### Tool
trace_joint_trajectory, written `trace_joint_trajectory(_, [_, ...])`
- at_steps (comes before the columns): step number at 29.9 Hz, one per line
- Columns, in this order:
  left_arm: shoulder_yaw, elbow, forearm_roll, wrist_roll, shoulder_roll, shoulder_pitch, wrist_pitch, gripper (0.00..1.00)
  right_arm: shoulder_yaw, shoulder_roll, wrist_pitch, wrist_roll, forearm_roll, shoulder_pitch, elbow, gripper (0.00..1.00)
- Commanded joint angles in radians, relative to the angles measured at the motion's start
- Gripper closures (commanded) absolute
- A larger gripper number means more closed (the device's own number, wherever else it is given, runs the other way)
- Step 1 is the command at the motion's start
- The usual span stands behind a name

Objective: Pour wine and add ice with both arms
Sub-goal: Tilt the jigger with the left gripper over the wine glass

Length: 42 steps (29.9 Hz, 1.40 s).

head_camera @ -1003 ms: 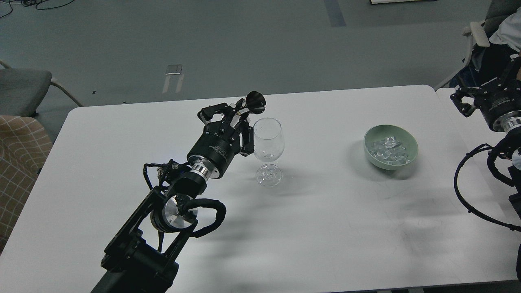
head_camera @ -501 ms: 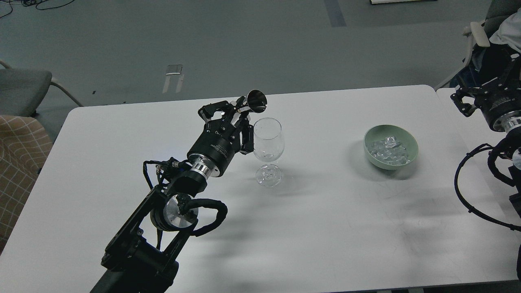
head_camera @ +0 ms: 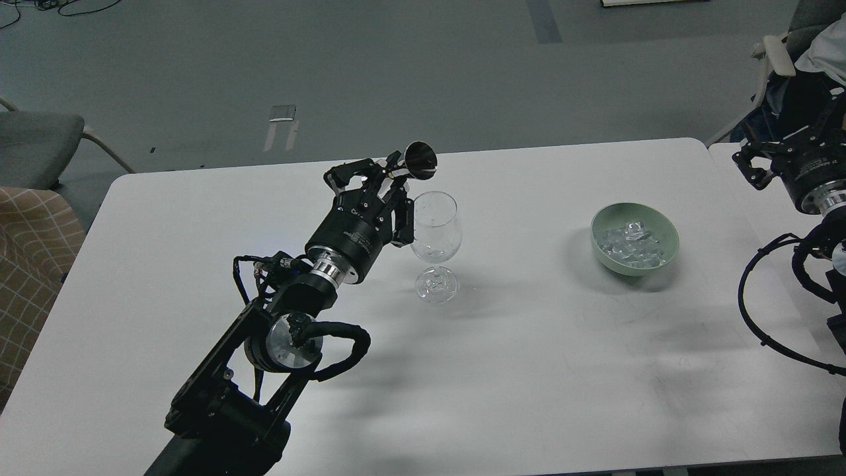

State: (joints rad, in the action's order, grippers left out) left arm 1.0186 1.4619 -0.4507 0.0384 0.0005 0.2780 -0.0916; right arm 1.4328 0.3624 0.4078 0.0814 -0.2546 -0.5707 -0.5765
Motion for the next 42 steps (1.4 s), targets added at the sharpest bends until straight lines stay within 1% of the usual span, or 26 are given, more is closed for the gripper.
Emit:
trace_joint_trajectory(1, [0.0,0.0,-0.032,0.002,0.01,-0.002,0.02,0.99,0.0,0.001,0.002,0.0,0.0,0.0,0.001,0.0])
trace_joint_trajectory(33, [0.0,-0.023,-0.114,0.003,0.013,0.033,0.027,0.99,0.0,0.007,0.002,0.0,0.0,0.006,-0.003,0.0])
trace_joint_trajectory(42, [0.002,-0.026,-0.114,0.008,0.059,0.038,0.027,0.99,0.0,0.007,0.002,0.0,0.0,0.006,-0.003,0.0])
